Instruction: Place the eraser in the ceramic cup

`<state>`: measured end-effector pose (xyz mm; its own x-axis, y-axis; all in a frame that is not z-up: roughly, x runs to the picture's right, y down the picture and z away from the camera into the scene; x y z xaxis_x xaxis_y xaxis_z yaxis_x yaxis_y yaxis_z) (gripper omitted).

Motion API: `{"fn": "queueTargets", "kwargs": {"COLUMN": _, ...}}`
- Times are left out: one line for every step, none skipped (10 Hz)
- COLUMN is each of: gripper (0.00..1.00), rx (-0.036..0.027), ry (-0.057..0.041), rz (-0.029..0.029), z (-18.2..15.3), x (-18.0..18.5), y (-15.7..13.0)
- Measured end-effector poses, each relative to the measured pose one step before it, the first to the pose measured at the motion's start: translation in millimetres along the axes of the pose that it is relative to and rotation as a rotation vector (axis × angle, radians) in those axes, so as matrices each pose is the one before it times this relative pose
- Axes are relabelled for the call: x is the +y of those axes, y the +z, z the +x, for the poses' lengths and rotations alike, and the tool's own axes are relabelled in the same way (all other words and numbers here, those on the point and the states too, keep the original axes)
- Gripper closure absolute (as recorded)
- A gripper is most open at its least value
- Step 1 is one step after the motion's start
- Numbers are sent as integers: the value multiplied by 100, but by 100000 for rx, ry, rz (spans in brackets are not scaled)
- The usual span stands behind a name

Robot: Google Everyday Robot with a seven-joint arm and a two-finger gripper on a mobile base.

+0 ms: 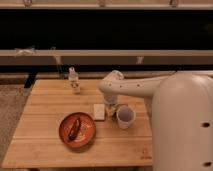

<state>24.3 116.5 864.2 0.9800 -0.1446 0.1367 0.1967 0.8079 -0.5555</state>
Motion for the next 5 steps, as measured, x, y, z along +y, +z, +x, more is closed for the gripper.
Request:
{"fn": "queueTargets", "kwargs": {"gripper": 100, "rx": -291, "ry": -736, "rz": 1732, "z": -185, "x": -378, "y": -1122}}
{"fn": "queueTargets", "kwargs": {"gripper": 100, "rx": -596, "ry": -756, "rz": 1761, "z": -221, "x": -310, "y": -906}}
{"fn": "queueTargets", "kwargs": {"gripper": 100, "rx": -1774, "ry": -1247, "rz": 3302, "z": -619, "x": -597, "y": -1523}}
{"fn": "queueTargets", "kwargs": {"gripper": 100, "rx": -1681, "ry": -1210, "rz": 3176, "z": -552, "x": -578, "y": -1547}}
{"fn": "queueTargets", "kwargs": {"gripper": 100, "rx": -1310, "ry": -932, "rz": 2125, "z": -470, "x": -393, "y": -1057}}
